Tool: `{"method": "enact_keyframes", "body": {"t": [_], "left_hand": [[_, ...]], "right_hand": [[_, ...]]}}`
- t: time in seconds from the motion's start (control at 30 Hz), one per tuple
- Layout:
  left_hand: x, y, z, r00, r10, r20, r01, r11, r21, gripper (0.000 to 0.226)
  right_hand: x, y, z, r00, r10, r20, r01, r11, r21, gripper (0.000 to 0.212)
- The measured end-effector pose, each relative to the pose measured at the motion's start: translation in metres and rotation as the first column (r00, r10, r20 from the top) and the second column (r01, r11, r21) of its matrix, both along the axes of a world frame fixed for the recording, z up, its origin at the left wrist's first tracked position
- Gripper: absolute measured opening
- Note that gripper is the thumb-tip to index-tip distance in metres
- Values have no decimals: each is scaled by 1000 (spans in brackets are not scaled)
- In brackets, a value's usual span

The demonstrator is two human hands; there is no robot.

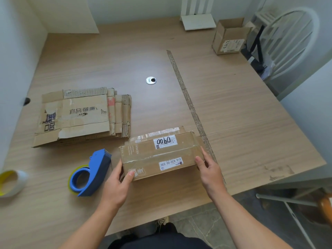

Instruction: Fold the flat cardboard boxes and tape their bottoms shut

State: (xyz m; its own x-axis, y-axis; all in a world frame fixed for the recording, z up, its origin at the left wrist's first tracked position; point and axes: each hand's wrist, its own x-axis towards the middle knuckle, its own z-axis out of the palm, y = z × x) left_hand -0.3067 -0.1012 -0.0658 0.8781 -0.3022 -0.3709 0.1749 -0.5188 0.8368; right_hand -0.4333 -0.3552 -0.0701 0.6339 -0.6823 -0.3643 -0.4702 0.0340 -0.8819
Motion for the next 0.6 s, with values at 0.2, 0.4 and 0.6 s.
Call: {"method": "enact_keyframes", "body": {"t": [0.2,0.4,0.6], "left_hand": [[-3,-12,-5,992,119,38,-122,989,84,50],[4,-7,-4,984,104,-146,-115,991,-69,50],[7,-14,-3,947,111,-302,-175,965,-194,45]], "right_hand": [[15,4,-8,991,-133,-21,132,990,-43,52],[14,-4,-8,993,-105,-46,105,994,-2,46],[16,-4,-7,994,-84,-68,84,996,-4,32]]}}
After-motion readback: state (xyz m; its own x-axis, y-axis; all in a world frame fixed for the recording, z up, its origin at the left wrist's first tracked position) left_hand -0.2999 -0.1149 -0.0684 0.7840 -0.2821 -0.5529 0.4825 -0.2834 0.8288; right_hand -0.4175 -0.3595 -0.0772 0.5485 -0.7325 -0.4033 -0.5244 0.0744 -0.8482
